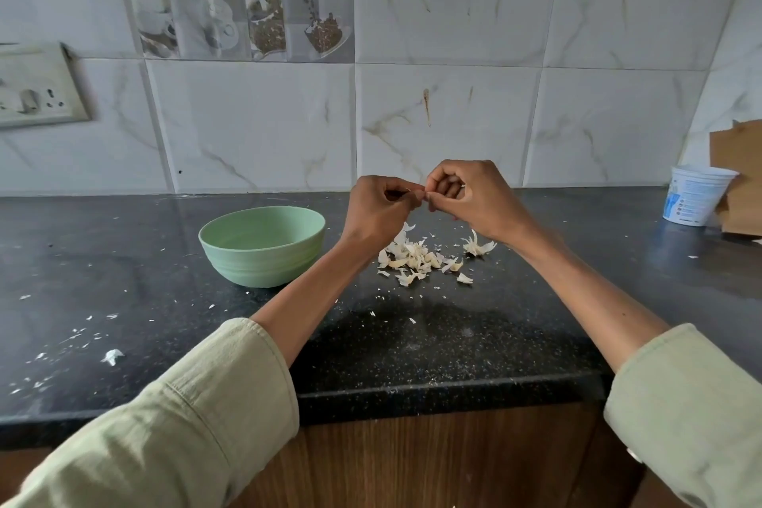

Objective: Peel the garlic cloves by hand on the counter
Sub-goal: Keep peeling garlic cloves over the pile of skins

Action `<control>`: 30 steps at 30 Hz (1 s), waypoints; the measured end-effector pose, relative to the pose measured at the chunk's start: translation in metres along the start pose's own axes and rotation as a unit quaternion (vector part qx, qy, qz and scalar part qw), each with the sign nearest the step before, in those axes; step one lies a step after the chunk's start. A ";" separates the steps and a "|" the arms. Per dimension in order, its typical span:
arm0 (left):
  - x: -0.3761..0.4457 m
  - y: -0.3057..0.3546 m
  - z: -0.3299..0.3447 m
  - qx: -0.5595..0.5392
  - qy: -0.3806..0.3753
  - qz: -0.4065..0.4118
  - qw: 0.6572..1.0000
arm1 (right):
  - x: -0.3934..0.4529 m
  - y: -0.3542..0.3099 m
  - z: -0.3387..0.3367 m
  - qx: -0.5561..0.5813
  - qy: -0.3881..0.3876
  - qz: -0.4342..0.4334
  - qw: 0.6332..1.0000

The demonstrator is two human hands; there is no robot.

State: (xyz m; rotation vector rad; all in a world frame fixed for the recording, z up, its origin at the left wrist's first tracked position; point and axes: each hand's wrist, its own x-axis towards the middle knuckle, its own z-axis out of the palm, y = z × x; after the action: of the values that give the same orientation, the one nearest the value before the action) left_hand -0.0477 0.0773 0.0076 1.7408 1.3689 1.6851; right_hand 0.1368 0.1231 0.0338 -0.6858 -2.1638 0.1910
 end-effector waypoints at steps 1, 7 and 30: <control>0.000 0.001 0.001 -0.016 0.000 -0.003 1.000 | 0.000 -0.001 0.000 0.006 0.002 0.006 1.000; 0.004 -0.004 0.008 -0.168 0.030 -0.093 0.981 | 0.001 -0.003 0.004 0.017 0.000 0.014 1.000; 0.010 -0.014 0.003 -0.146 0.012 -0.069 0.987 | 0.003 -0.001 -0.003 0.017 0.050 -0.009 0.999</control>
State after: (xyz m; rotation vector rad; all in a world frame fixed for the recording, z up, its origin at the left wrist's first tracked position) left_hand -0.0518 0.0930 0.0010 1.4339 1.1544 1.7345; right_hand 0.1375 0.1239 0.0378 -0.6428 -2.0657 0.1806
